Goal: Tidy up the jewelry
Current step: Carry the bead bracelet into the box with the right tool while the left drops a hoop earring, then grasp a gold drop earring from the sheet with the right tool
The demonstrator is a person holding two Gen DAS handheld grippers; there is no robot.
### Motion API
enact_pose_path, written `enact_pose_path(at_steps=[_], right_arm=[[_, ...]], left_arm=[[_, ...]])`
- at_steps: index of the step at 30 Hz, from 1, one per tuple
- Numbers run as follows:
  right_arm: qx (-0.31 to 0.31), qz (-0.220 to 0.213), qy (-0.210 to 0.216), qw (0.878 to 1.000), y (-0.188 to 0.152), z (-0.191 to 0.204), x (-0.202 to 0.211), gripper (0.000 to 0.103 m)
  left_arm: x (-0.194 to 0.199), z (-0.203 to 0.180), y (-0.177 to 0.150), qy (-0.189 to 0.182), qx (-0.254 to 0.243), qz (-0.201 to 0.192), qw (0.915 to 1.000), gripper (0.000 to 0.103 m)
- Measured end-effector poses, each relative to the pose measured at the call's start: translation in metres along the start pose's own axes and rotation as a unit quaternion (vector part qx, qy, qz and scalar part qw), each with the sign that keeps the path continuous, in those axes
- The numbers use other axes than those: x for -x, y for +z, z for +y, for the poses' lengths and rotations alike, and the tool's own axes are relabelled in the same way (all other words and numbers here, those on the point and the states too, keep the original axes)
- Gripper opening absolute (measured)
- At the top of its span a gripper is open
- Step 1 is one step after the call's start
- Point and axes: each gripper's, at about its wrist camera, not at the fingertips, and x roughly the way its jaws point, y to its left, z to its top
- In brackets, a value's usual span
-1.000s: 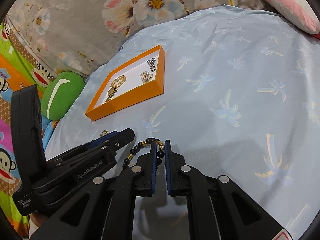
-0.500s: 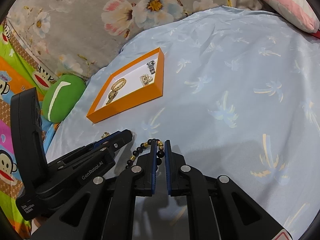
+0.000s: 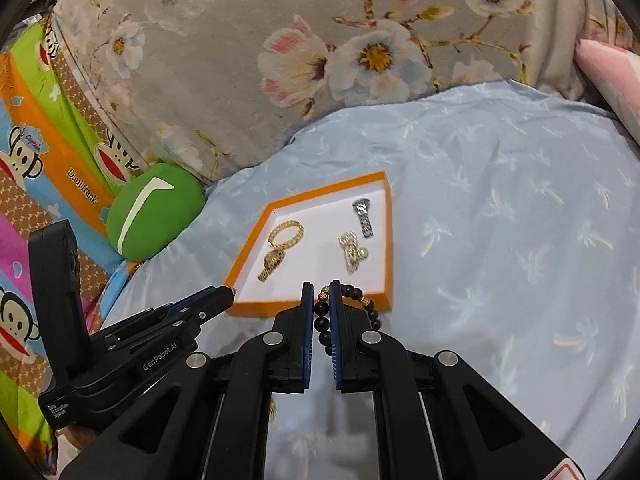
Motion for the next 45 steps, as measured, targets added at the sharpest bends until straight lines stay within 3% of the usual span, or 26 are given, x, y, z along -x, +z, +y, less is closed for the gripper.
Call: enact_pose_path(at_steps=[6, 14, 22, 23, 25, 27, 35, 45], right_arm=[[0.006, 0.000, 0.019, 1.000, 0.030, 0.017, -0.052, 0.007], [-0.003, 0.063, -0.013, 0.998, 0.012, -0.004, -0.114, 0.007], [0.012, 0.057, -0.055, 0.997, 0.004, -0.015, -0.114, 0.009], [0.015, 0.055, -0.057, 0.997, 0.003, -0.015, -0.113, 0.010], [0.019, 0.047, -0.060, 0.997, 0.003, -0.014, -0.111, 0.011], [0.019, 0.034, -0.060, 0.997, 0.005, -0.014, -0.105, 0.017], [0.018, 0.021, -0.045, 0.999, -0.006, -0.013, -0.074, 0.019], [0.048, 0.083, 0.023, 0.995, -0.064, 0.020, -0.055, 0.019]], left_arm=[[-0.031, 0.018, 0.031, 0.011, 0.011, -0.005, 0.9999, 0.015], [-0.084, 0.025, 0.024, 0.014, 0.015, 0.033, 0.9992, 0.015], [-0.096, 0.026, 0.014, 0.011, 0.012, 0.043, 0.9989, 0.017], [-0.097, 0.026, 0.013, 0.013, 0.013, 0.044, 0.9989, 0.023], [-0.096, 0.028, 0.012, 0.016, 0.020, 0.041, 0.9988, 0.046], [-0.092, 0.029, 0.012, 0.019, 0.024, 0.028, 0.9991, 0.054], [-0.059, 0.045, 0.011, 0.034, 0.044, -0.025, 0.9981, 0.055], [-0.015, 0.076, -0.035, 0.060, 0.083, -0.023, 0.9945, 0.055]])
